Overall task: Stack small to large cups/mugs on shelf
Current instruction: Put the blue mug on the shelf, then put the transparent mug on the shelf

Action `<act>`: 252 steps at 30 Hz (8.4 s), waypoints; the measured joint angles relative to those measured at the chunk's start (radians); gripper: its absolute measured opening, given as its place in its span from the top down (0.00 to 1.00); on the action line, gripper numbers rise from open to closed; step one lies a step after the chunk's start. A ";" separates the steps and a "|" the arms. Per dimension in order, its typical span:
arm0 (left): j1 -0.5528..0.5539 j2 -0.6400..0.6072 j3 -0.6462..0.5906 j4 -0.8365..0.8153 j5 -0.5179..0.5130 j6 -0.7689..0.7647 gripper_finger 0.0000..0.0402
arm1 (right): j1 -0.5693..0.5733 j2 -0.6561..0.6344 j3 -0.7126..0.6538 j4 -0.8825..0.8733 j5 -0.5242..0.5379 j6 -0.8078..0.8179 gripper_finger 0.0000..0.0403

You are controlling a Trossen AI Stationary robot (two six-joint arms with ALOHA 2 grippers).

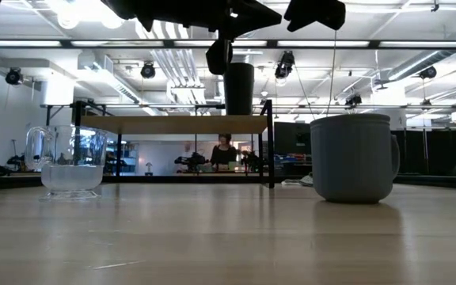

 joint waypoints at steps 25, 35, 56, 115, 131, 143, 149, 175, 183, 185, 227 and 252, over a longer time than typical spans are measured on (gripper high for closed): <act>0.000 0.000 -0.003 0.008 -0.037 0.000 1.00 | 0.055 0.086 -0.010 -0.274 -0.219 0.186 0.66; -0.023 -0.073 0.003 -0.001 0.023 0.322 1.00 | 0.179 0.279 -0.004 -0.219 -0.218 0.191 0.69; -0.030 -0.393 0.000 -0.157 0.021 0.402 1.00 | 0.167 0.462 0.032 -0.229 -0.103 0.179 0.82; -0.030 -0.650 -0.024 -0.821 -0.573 0.332 1.00 | -0.388 0.800 0.969 -0.023 -0.270 -0.702 0.98; 0.141 -0.644 -0.167 -0.876 -0.656 0.185 1.00 | -0.404 0.800 0.969 -0.092 -0.267 -0.708 0.98; 0.416 -0.644 -0.180 -0.708 -0.320 0.338 1.00 | -0.404 0.800 0.969 -0.114 -0.271 -0.708 0.98; 0.510 -0.587 -0.220 -0.690 -0.239 0.315 1.00 | -0.404 0.800 0.969 -0.113 -0.288 -0.708 0.98; 0.555 -0.472 -0.317 -0.466 -0.128 0.245 1.00 | -0.457 0.859 0.970 -0.048 -0.352 -0.775 0.98; 0.572 -0.473 -0.320 -0.467 -0.129 0.245 1.00 | -0.461 0.860 0.969 -0.005 -0.354 -0.780 0.95; 0.575 -0.471 -0.321 -0.474 -0.117 0.245 1.00 | -0.461 0.860 0.969 0.001 -0.361 -0.778 0.92; 0.648 -0.804 -0.311 -0.533 0.381 0.182 1.00 | -0.327 0.571 0.974 -0.089 -0.296 -0.551 0.82; 0.621 -1.146 -0.329 -0.888 0.719 -0.063 1.00 | -0.034 0.723 0.962 -0.351 -0.288 -0.231 0.82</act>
